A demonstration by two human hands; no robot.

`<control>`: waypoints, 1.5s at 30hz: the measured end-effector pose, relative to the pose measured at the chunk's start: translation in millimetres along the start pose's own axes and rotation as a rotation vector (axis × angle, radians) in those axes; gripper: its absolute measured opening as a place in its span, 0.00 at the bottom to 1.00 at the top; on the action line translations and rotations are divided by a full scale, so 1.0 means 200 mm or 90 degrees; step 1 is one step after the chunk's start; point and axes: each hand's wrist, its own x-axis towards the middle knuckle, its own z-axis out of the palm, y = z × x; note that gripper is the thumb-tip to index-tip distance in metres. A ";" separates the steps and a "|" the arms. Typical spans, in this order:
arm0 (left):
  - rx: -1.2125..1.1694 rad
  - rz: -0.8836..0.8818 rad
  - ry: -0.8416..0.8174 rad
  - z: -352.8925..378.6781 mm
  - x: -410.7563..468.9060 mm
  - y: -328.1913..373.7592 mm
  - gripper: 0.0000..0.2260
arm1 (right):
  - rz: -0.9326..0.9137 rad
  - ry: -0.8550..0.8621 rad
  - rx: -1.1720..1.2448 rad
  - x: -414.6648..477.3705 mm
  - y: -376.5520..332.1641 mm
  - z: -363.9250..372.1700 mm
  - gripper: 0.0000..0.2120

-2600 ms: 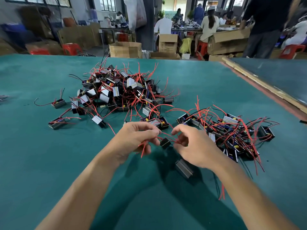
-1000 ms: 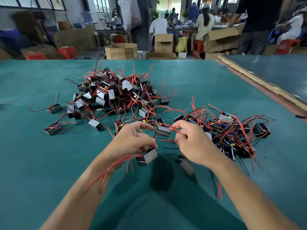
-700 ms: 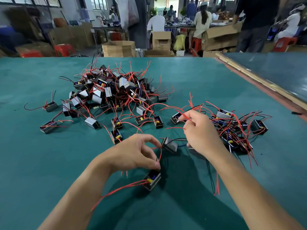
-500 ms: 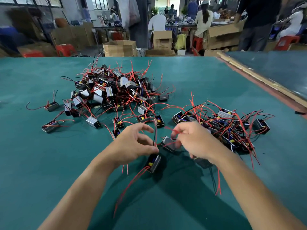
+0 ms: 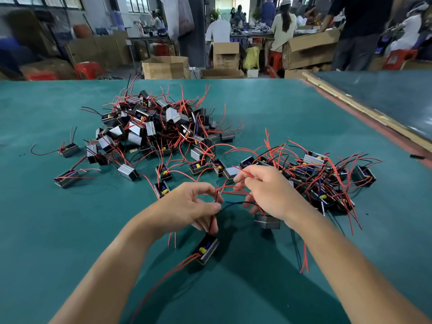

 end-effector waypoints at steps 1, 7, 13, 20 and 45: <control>0.005 0.000 -0.014 0.00 0.00 0.00 0.05 | 0.001 -0.001 0.002 0.00 0.00 0.00 0.15; -0.021 0.029 0.043 -0.01 0.00 -0.01 0.06 | -0.060 0.067 -0.047 0.00 0.01 -0.01 0.12; -0.052 0.035 0.036 -0.02 0.00 -0.02 0.07 | -0.092 0.120 -0.092 0.02 0.02 -0.03 0.09; -0.070 0.070 0.003 0.03 0.00 0.00 0.19 | -0.023 0.068 -0.056 0.04 0.03 -0.04 0.14; -0.087 0.098 0.060 0.02 -0.01 0.02 0.06 | 0.028 0.362 -0.115 0.16 0.19 -0.25 0.07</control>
